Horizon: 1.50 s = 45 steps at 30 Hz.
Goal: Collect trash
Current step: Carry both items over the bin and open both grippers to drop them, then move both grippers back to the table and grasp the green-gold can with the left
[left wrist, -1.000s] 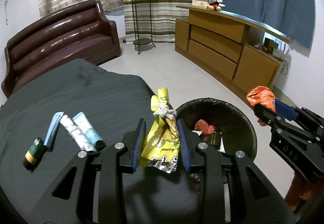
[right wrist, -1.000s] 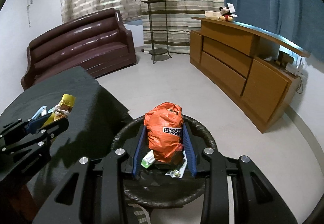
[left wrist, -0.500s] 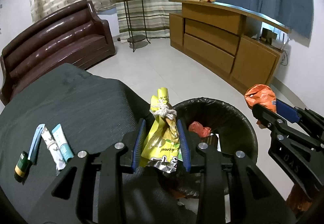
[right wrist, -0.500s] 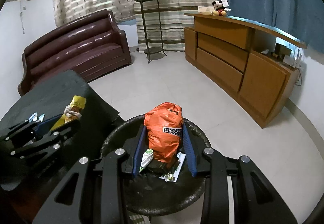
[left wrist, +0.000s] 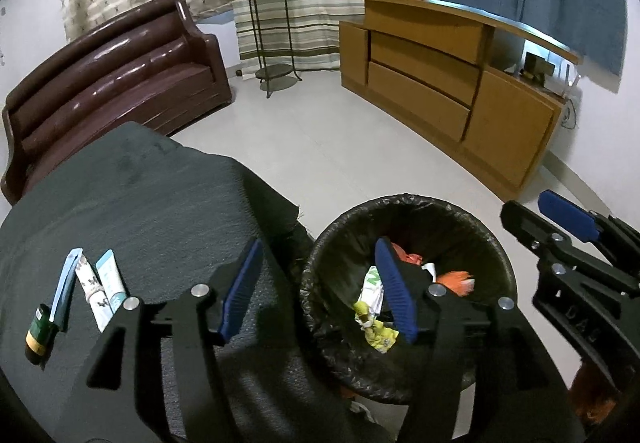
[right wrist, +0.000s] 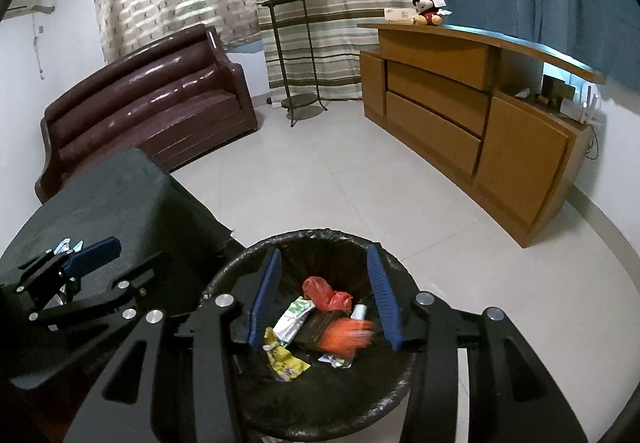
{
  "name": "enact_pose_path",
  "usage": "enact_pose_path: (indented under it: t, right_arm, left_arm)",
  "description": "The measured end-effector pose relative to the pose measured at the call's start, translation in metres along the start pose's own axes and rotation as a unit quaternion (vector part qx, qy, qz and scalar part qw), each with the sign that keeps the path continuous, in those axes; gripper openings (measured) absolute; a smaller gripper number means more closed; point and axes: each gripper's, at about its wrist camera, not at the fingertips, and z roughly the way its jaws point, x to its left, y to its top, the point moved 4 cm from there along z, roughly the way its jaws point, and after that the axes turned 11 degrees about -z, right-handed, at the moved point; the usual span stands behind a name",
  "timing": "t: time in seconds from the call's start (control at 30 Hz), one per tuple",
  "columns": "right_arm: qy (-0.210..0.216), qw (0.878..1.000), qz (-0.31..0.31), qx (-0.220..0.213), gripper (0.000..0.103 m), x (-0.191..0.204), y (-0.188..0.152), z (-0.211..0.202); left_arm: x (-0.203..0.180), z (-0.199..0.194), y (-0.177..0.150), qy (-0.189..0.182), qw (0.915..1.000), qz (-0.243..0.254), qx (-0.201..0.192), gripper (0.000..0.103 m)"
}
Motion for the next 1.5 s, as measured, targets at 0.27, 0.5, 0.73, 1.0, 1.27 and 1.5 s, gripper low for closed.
enact_pose_path:
  t: [0.27, 0.5, 0.73, 1.0, 1.27, 1.5]
  right_arm:
    - [-0.001, 1.000, -0.001, -0.003, 0.045, 0.001, 0.002, -0.003]
    - [0.001, 1.000, -0.004, 0.000, 0.045, 0.005, 0.002, -0.007]
    - [0.015, 1.000, -0.018, 0.002, 0.045, 0.022, 0.003, -0.012]
    - [0.049, 0.998, -0.048, 0.003, 0.045, 0.064, 0.007, -0.013]
    - [0.083, 0.994, -0.073, 0.001, 0.045, 0.109, 0.012, -0.013]
    - [0.112, 0.989, -0.096, 0.005, 0.045, 0.150, 0.013, -0.009]
  left_arm:
    - [0.006, -0.005, 0.000, 0.003, 1.0000, -0.008, -0.004, 0.064]
    - [0.014, -0.014, -0.001, 0.004, 0.9999, -0.011, -0.010, 0.065]
    - [0.037, -0.029, -0.003, 0.014, 0.9996, -0.019, -0.015, 0.065]
    - [0.086, -0.047, -0.006, 0.046, 0.9980, -0.037, -0.021, 0.066]
    - [0.153, -0.063, -0.019, 0.096, 0.9930, -0.066, -0.019, 0.066]
    - [0.210, -0.073, -0.029, 0.137, 0.9857, -0.097, -0.015, 0.066]
